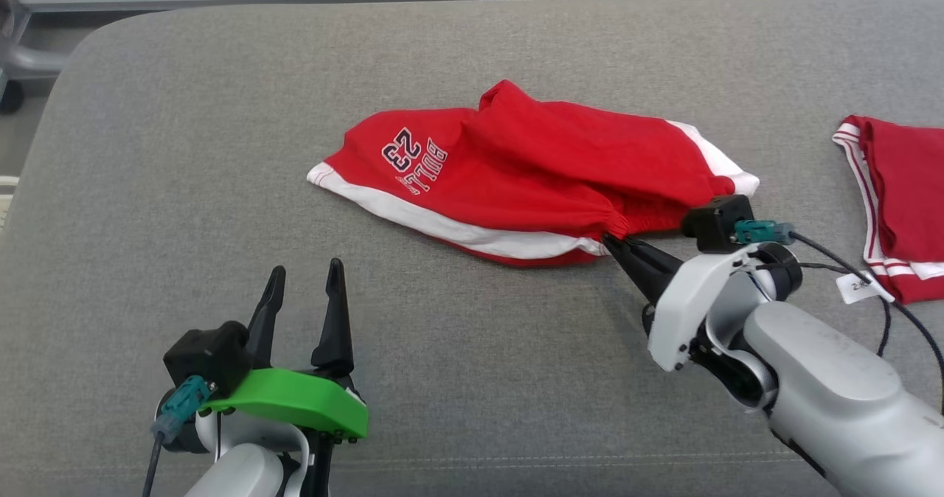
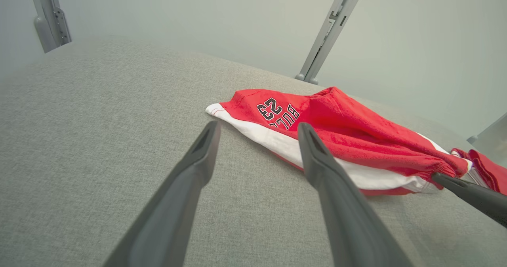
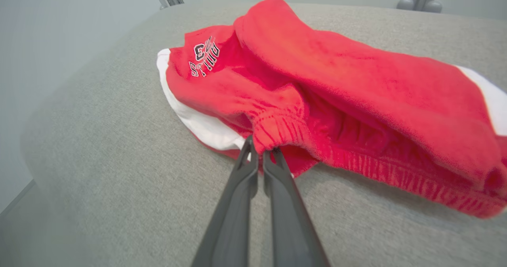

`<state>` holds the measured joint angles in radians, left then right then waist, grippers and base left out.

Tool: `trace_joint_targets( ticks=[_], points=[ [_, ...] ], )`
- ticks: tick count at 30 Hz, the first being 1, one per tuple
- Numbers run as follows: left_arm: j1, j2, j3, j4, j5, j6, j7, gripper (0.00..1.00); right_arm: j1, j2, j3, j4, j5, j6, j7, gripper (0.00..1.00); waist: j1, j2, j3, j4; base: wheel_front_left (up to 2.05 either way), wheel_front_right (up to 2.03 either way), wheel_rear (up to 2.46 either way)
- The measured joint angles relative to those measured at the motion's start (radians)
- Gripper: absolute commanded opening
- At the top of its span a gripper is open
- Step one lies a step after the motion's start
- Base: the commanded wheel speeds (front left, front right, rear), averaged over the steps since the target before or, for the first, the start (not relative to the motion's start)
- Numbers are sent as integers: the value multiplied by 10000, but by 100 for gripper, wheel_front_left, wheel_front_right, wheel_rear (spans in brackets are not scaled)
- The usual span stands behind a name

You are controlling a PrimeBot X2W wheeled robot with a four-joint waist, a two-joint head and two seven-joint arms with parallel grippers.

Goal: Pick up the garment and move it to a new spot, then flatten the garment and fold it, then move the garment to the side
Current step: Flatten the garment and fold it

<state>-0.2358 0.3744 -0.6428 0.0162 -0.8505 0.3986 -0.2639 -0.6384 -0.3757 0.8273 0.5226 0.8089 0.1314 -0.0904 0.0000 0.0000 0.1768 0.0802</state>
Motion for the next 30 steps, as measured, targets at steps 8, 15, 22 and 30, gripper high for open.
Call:
trace_joint_targets(
  ticks=[8,15,22,30],
  points=[
    [179,-75,-6,21,73,-46,0,100,567,-2349,320,-1668,1475,-2,2082,0,0,0,-328,-635,0,0,0],
    [184,-35,-63,69,82,-96,79,100,734,-2903,238,-991,1689,-2,2069,0,0,0,-284,-880,0,0,0],
    [161,-25,-176,165,86,-123,209,100,564,-2566,784,-255,1764,0,1306,0,0,0,-187,-1062,0,0,0],
    [-144,-29,-368,518,151,-295,451,100,81,-2389,1384,401,1852,0,579,44,0,0,-23,-1292,0,0,0]
  ],
)
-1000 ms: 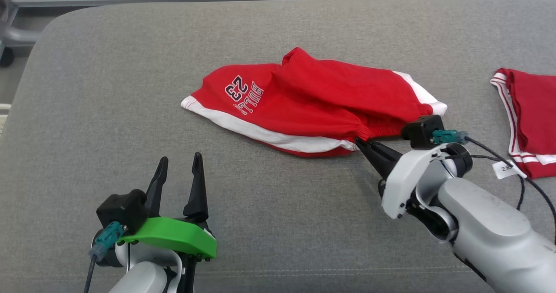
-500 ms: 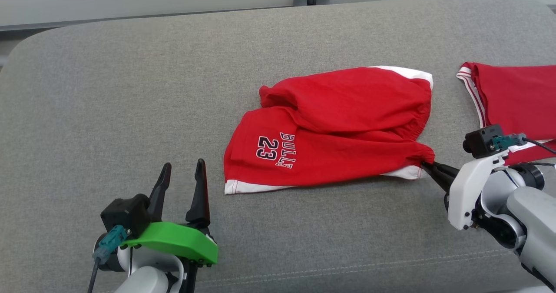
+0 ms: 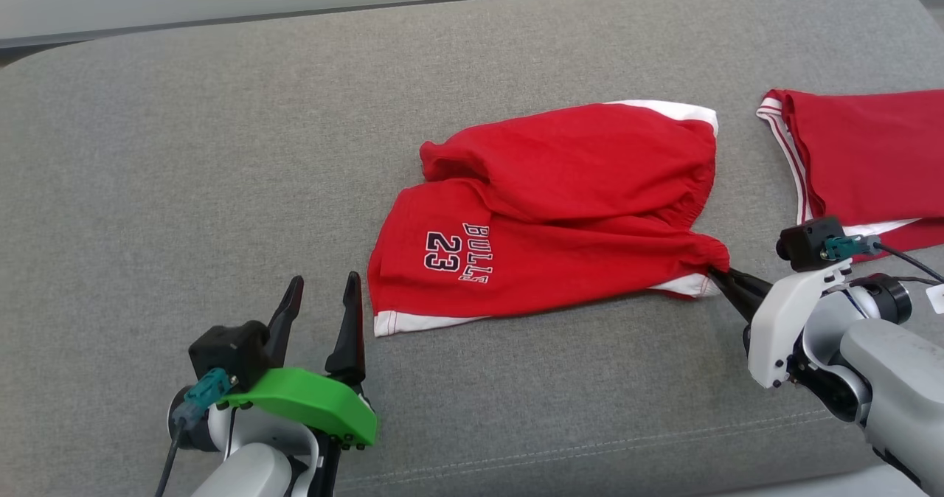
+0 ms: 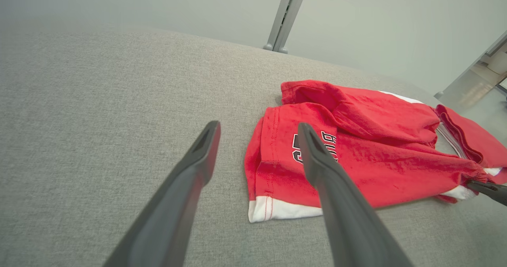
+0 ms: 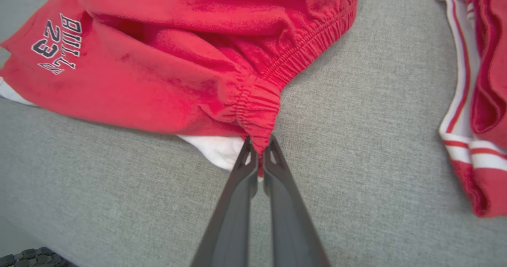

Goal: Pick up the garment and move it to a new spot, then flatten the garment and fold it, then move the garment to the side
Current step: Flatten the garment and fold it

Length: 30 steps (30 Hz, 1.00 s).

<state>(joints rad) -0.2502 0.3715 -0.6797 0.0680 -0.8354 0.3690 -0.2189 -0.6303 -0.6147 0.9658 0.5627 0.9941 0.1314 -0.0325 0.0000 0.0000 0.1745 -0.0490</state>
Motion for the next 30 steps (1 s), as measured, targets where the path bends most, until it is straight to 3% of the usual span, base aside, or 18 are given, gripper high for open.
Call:
trace_joint_targets(
  ticks=[1,2,3,18,30],
  points=[
    [-58,-29,-13,31,0,-21,23,100,-46,25,105,79,6,0,-94,58,0,0,26,-31,0,0,0],
    [-99,-44,-23,59,0,-56,25,100,-93,40,198,144,25,0,-198,84,0,0,50,-62,0,0,0],
    [-119,-59,-36,98,0,-81,36,100,-128,33,293,186,73,0,-286,100,0,0,69,-93,0,0,0],
    [-99,-192,-236,951,-234,-405,153,100,-83,-940,1170,-382,917,0,-1582,100,0,0,143,-642,0,0,0],
    [-99,-245,-198,1360,-343,-533,77,100,535,-1202,-105,-1346,752,0,-2253,100,1,0,-56,-1035,0,0,0]
  ],
)
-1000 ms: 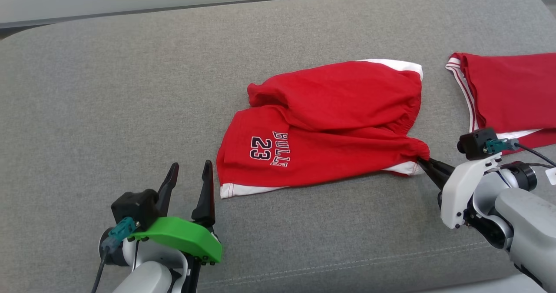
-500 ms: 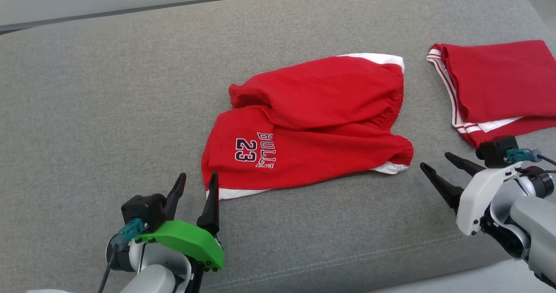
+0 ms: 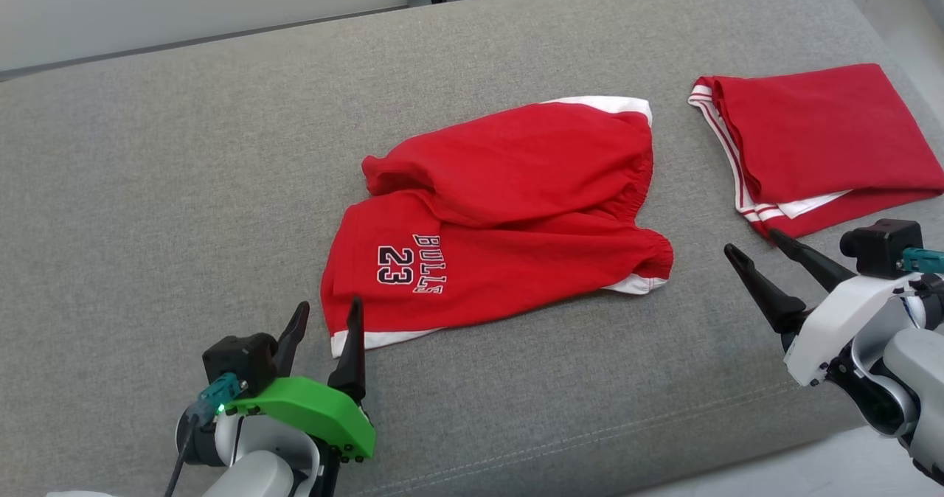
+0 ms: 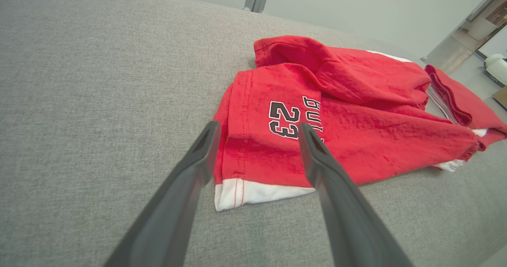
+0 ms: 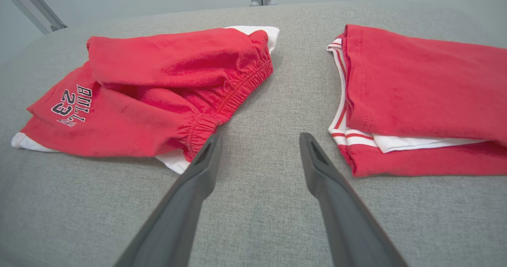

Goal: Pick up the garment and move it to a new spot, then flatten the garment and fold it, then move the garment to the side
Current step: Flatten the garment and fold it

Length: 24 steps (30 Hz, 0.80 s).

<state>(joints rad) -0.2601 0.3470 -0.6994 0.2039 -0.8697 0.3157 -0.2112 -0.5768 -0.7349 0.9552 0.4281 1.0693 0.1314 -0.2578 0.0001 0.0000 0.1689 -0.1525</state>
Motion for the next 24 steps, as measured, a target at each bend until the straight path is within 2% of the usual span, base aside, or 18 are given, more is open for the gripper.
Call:
trace_joint_targets(
  ticks=[6,11,24],
  points=[
    [109,29,213,-75,4,10,-207,100,661,447,-1745,-249,-1001,0,-36,100,0,0,-298,-39,0,0,0],
    [708,232,746,-506,38,140,-412,100,1650,1348,-3726,-518,-2412,0,-36,100,-1,0,-821,-20,0,0,0],
    [2842,769,1990,-2382,587,905,-512,100,3303,3325,-6404,-1946,-5229,-2,731,100,-1,0,-1947,212,0,0,0]
  ],
)
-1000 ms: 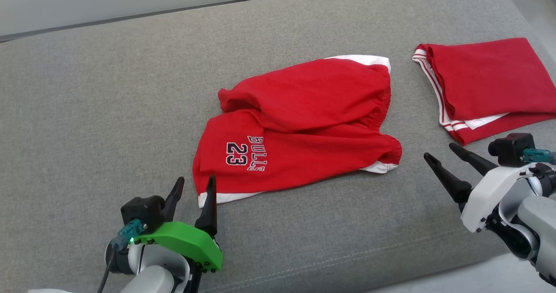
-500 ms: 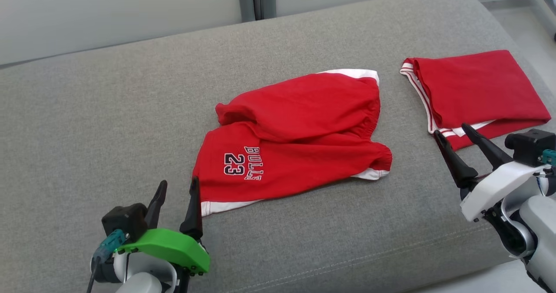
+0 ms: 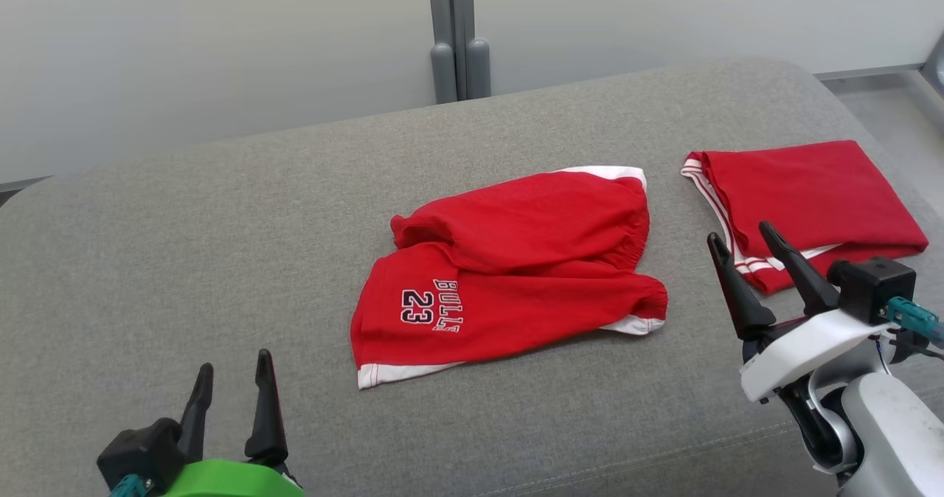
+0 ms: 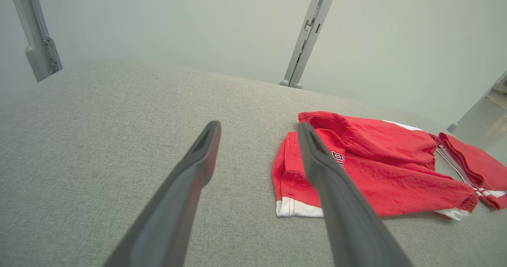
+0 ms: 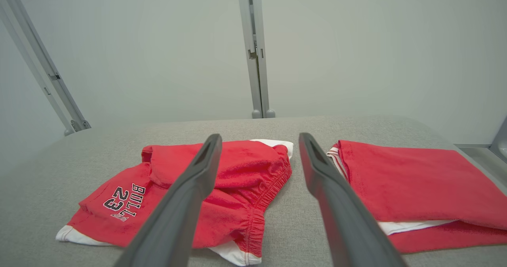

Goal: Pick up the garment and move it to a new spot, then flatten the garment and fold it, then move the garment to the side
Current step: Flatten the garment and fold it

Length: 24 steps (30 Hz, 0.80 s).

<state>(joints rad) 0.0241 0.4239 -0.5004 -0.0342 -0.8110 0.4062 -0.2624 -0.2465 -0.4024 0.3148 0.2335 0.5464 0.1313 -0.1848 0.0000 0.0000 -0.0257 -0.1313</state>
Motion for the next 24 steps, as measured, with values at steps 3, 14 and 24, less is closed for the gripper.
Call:
trace_joint_targets(
  ticks=[3,14,24],
  points=[
    [412,12,397,-424,209,171,-2,100,381,564,-571,-447,-445,0,201,100,0,0,-100,127,0,0,0],
    [1015,0,738,-851,477,186,-2,100,1039,1519,-1356,-1421,-1455,-2,884,100,0,0,-304,446,0,0,0],
    [1019,-2,579,-723,525,84,54,100,1168,1664,-1392,-1641,-1613,-2,1055,100,0,0,-287,431,0,0,0]
  ],
)
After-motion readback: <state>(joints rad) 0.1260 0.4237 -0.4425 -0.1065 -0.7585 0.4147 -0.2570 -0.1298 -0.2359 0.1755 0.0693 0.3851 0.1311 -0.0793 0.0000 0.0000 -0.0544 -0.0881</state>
